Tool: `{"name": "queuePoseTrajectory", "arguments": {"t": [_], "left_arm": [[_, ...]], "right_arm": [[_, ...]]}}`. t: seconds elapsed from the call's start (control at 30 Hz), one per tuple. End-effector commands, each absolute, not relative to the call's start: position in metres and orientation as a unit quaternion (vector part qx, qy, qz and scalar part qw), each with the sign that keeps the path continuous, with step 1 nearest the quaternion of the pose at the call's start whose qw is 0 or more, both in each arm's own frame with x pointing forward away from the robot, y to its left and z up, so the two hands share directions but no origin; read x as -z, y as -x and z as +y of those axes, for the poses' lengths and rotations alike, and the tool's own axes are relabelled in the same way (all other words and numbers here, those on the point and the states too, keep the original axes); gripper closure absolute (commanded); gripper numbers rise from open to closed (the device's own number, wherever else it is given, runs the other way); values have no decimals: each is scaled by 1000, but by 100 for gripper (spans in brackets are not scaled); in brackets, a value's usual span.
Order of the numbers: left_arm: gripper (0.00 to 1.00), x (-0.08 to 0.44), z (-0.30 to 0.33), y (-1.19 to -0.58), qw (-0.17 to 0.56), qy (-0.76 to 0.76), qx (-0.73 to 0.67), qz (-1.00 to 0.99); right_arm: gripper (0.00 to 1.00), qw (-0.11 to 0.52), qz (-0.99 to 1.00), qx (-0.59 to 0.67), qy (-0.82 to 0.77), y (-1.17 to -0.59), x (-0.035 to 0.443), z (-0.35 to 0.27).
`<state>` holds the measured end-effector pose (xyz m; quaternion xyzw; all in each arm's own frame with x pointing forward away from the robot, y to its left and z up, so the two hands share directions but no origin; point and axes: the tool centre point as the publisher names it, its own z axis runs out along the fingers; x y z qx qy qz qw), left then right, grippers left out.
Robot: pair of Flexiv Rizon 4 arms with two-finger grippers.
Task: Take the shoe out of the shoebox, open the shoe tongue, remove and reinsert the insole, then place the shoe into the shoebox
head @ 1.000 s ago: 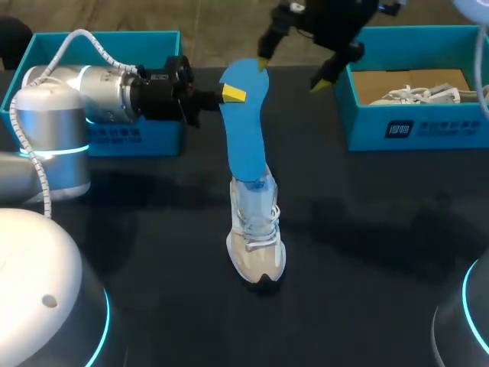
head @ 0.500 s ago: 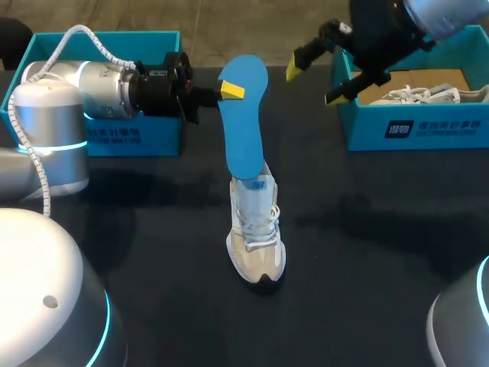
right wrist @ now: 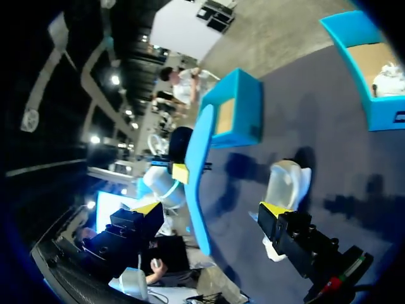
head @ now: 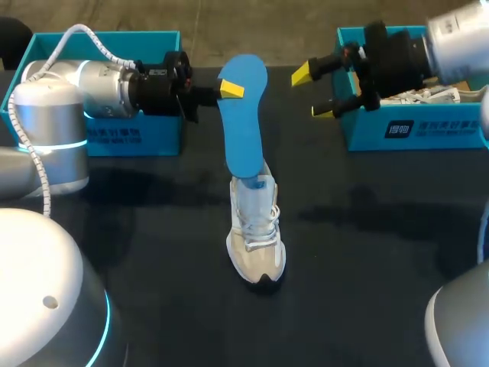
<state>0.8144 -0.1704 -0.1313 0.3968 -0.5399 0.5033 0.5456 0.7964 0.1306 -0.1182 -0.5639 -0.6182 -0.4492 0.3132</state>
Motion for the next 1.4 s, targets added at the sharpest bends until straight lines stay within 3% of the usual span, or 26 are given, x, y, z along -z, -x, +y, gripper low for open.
{"name": "queuePoseTrajectory", "arguments": {"t": [0.03,0.6,0.97,1.0,1.13,1.4], "left_arm": [[100,132,-170,-815,546,-396,-502,-541],[100,130,-164,-814,530,-382,-513,-556],[100,115,-161,-826,306,-174,-633,-689],[100,115,-162,-828,239,-153,-644,-710],[100,113,-161,-831,104,-93,-683,-717],[100,113,-161,-831,104,-93,-683,-717]], "right_arm": [[0,398,-565,530,491,-795,126,134],[0,397,-559,517,512,-793,133,136],[0,397,-559,517,512,-793,133,136],[0,397,-559,517,512,-793,133,136],[0,397,-559,517,512,-793,133,136],[0,397,-559,517,512,-793,133,136]]}}
